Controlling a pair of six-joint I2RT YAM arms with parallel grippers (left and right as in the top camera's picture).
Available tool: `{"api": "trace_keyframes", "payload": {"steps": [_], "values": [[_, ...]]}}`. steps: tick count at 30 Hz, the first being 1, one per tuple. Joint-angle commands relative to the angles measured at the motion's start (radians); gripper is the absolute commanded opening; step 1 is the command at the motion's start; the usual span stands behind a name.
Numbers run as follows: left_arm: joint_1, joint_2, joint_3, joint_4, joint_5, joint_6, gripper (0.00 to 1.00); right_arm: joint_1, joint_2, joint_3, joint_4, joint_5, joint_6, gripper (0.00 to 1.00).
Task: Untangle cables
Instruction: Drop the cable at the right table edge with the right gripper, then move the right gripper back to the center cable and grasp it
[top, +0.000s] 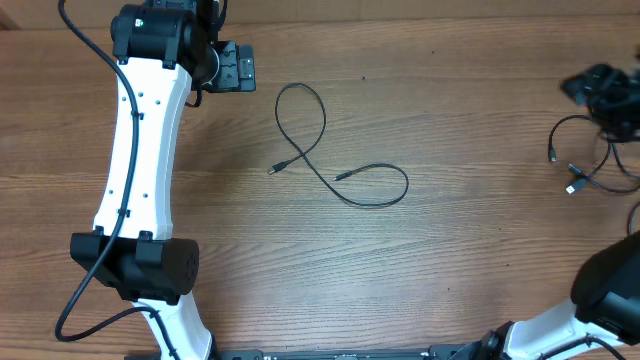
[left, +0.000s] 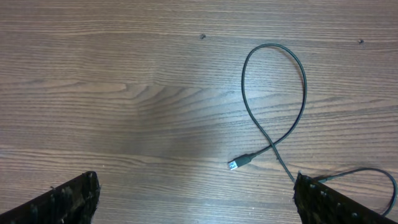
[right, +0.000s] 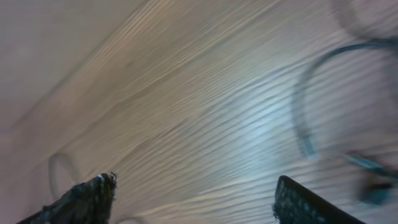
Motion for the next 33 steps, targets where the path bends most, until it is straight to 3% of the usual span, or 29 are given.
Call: {"api": "trace_keyframes", "payload": {"steps": [1, 6, 20, 33], "values": [[-0.002, 0.006, 0.003, 0.001, 0.011, -0.006, 1.00, 0.119, 0.011, 0.005, -0.013, -0.065, -0.010, 0.88], [-0.002, 0.006, 0.003, 0.001, 0.011, -0.006, 0.99, 0.277, 0.045, 0.005, -0.014, -0.006, -0.045, 1.00], [-0.002, 0.006, 0.003, 0.001, 0.011, -0.006, 1.00, 0.713, 0.262, 0.005, -0.037, 0.032, -0.213, 1.00], [-0.002, 0.006, 0.003, 0.001, 0.011, -0.006, 0.99, 0.945, 0.311, 0.005, 0.046, 0.040, -0.274, 1.00]]}}
